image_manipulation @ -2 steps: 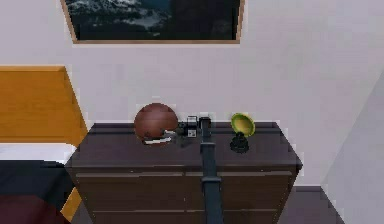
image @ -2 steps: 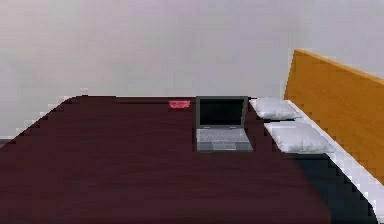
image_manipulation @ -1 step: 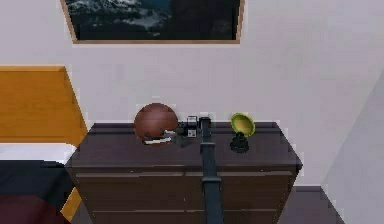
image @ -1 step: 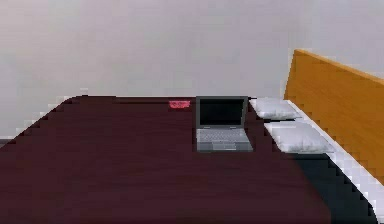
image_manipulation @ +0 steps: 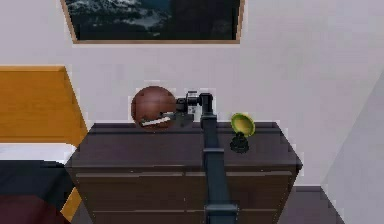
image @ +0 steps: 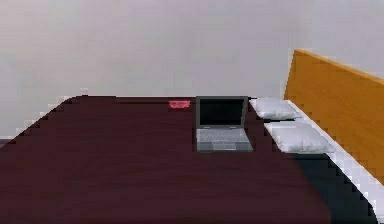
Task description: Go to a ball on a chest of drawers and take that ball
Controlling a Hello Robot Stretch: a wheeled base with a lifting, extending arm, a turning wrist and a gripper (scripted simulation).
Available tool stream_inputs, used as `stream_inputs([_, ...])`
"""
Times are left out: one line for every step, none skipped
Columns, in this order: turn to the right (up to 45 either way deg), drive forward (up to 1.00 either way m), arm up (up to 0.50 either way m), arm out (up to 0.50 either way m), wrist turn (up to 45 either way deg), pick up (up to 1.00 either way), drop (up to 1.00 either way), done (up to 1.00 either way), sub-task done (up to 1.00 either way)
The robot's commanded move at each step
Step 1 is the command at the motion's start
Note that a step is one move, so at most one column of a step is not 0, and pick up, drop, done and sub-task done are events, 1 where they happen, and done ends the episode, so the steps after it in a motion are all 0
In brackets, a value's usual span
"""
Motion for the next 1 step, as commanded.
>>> stream_inputs([0.0,0.00,0.00,0.00,0.0,0.00,0.00,1.00,0.00])
